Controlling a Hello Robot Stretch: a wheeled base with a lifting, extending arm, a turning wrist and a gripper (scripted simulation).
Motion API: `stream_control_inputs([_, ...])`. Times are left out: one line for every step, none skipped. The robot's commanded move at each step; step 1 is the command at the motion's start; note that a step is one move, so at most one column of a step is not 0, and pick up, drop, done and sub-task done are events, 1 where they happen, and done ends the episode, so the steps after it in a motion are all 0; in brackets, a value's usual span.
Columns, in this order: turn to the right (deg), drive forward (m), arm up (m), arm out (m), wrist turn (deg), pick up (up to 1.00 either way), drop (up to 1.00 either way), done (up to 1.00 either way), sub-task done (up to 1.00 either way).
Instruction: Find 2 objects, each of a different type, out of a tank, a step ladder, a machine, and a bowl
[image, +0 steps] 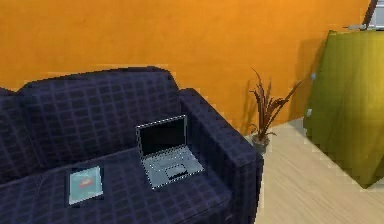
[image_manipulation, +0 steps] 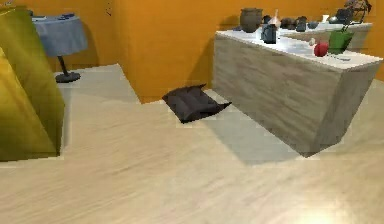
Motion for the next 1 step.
stream_control_inputs([45.0, 0.0, 0.0, 0.0, 0.0, 0.0, 0.0, 0.0, 0.0])
